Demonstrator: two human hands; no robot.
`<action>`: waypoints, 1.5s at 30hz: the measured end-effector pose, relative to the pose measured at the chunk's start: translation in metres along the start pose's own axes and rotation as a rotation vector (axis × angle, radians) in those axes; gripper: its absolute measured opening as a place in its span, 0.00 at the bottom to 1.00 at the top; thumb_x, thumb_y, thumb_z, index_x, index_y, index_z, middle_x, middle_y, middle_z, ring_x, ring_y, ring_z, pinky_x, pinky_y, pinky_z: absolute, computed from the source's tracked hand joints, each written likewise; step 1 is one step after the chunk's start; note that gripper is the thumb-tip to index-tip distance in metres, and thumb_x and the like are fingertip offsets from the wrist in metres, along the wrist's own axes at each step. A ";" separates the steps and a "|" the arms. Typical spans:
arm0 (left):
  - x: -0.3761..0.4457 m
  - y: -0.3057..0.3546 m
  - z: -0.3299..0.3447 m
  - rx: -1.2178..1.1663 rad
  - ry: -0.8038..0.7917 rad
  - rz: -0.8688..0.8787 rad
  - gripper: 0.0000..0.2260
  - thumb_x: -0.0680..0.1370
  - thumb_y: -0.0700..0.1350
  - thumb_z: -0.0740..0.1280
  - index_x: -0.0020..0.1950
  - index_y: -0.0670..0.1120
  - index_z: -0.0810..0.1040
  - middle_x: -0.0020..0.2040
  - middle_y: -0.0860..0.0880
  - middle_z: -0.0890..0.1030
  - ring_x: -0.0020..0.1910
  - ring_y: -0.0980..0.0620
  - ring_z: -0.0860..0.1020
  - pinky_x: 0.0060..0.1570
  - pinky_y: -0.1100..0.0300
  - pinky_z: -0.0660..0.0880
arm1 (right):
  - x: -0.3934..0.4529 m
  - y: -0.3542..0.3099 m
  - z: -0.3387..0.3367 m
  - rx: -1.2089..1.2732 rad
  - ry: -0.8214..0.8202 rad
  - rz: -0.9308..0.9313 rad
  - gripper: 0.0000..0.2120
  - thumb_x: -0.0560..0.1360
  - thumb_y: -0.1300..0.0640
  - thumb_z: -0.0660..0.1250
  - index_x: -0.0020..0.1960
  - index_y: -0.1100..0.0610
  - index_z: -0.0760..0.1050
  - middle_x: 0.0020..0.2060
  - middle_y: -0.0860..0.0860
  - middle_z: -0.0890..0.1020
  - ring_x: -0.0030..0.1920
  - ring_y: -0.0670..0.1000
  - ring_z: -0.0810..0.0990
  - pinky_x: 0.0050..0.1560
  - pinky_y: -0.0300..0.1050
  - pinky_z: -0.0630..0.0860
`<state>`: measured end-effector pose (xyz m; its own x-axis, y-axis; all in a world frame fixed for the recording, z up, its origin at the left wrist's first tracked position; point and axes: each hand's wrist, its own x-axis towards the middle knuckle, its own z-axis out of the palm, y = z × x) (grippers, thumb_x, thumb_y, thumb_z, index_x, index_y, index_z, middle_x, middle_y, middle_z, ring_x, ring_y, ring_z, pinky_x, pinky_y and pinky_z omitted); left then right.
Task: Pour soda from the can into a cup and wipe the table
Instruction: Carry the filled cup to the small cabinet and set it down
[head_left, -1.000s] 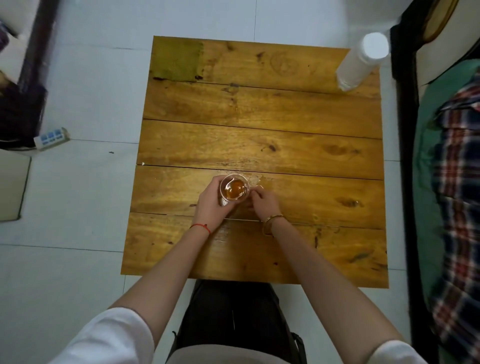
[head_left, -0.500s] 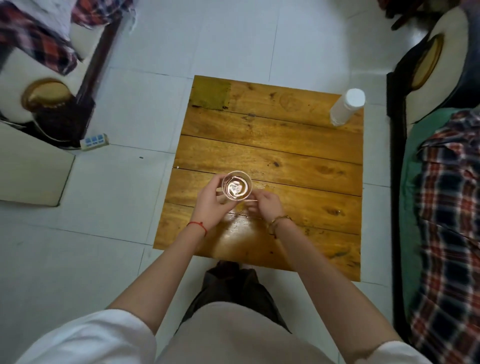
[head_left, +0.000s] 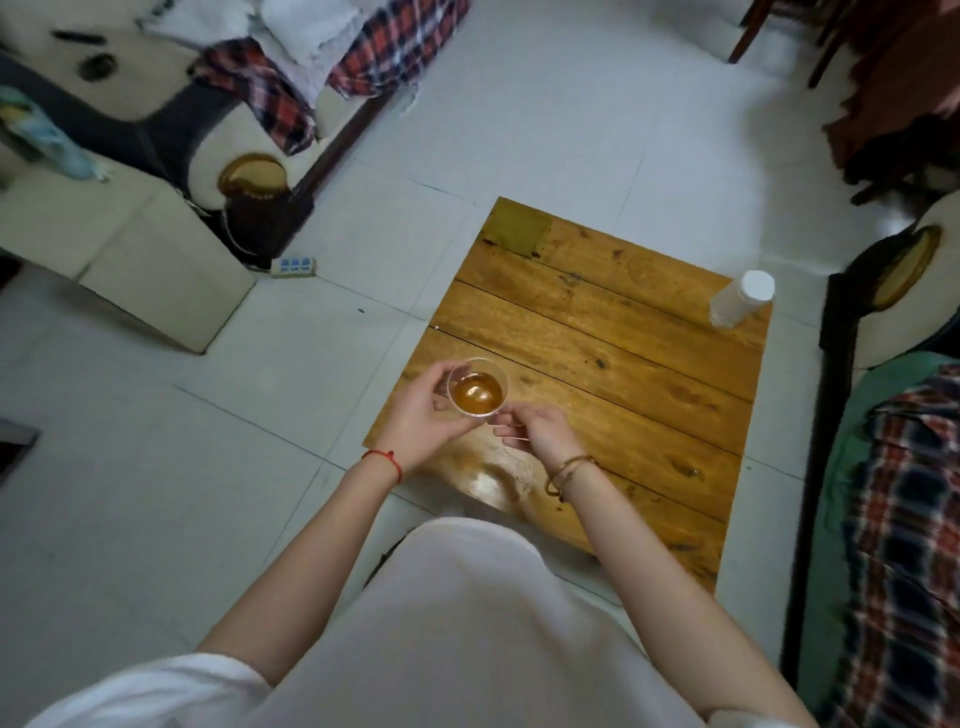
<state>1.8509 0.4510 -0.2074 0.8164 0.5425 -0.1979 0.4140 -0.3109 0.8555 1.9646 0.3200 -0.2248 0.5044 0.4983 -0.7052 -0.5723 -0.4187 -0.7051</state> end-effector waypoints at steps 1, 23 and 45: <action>-0.007 0.001 -0.008 -0.003 0.023 -0.007 0.30 0.66 0.50 0.79 0.65 0.51 0.73 0.57 0.57 0.78 0.56 0.61 0.76 0.53 0.65 0.76 | -0.004 -0.002 0.007 -0.022 -0.020 -0.008 0.15 0.81 0.64 0.54 0.60 0.69 0.75 0.45 0.59 0.81 0.36 0.48 0.78 0.34 0.32 0.77; -0.119 -0.108 -0.268 -0.133 0.570 -0.205 0.29 0.65 0.47 0.80 0.64 0.50 0.75 0.56 0.55 0.80 0.57 0.59 0.78 0.55 0.61 0.78 | -0.009 -0.032 0.329 -0.361 -0.463 -0.085 0.13 0.80 0.63 0.55 0.46 0.60 0.78 0.38 0.54 0.82 0.36 0.49 0.79 0.44 0.39 0.78; -0.087 -0.268 -0.578 -0.182 0.723 -0.283 0.28 0.65 0.44 0.81 0.63 0.52 0.75 0.57 0.56 0.79 0.58 0.57 0.78 0.56 0.58 0.79 | 0.080 -0.080 0.684 -0.486 -0.645 -0.144 0.15 0.81 0.61 0.53 0.48 0.60 0.79 0.46 0.58 0.83 0.41 0.51 0.80 0.51 0.45 0.79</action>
<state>1.4358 0.9380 -0.1432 0.2007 0.9730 -0.1137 0.4436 0.0132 0.8961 1.6084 0.9124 -0.1747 -0.0045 0.8486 -0.5290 -0.1113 -0.5261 -0.8431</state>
